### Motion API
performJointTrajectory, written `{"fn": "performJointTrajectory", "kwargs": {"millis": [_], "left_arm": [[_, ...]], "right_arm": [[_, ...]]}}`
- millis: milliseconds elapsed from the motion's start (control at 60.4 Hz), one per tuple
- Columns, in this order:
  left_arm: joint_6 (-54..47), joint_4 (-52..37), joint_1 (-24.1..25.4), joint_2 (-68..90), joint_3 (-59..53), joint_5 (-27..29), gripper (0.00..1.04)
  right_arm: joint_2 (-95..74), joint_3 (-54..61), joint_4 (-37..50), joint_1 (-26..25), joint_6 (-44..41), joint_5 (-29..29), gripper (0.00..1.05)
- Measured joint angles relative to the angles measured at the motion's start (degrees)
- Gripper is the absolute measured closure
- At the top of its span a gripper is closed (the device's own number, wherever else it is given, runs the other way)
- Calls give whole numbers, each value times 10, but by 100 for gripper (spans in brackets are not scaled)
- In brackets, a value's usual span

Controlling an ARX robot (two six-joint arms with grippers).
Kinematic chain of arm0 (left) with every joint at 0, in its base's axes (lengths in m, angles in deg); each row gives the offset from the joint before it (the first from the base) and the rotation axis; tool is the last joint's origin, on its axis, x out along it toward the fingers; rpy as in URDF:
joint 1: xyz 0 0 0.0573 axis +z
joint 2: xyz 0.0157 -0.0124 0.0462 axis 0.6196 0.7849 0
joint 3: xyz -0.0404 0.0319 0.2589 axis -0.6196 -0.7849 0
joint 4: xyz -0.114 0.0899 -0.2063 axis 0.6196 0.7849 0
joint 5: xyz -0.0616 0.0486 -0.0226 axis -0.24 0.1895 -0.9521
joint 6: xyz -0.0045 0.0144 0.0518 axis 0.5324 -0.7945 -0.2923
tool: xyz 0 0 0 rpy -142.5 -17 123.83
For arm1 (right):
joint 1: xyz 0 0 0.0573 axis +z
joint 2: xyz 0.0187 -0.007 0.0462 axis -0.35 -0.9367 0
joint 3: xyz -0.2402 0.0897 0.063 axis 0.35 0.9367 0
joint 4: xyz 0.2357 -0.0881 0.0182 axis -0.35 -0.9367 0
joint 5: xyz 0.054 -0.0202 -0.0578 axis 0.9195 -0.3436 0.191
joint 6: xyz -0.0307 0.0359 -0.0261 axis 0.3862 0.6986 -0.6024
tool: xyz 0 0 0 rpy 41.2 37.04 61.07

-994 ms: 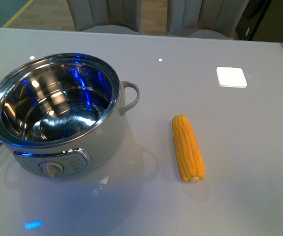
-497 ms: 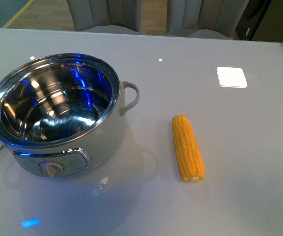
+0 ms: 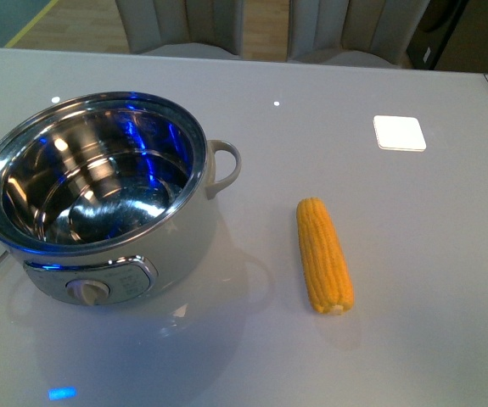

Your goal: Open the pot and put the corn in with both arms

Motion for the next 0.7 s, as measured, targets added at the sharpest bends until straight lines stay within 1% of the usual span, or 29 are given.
{"fn": "performJointTrajectory", "kwargs": {"millis": [199,348,547,663,696], "left_arm": [[3,16,17,-52,-21,-3,7],[16,29,33,-110,-50,-18,7],[28,52,44,-242,-126,-68,7],[40,78,46,-336,-189,-103,7],[47,92,46,-383,-223,-115,7]], "right_arm": [[0,0,0,0,0,0,9],[0,0,0,0,0,0,9],[0,0,0,0,0,0,9],[0,0,0,0,0,0,9],[0,0,0,0,0,0,9]]}}
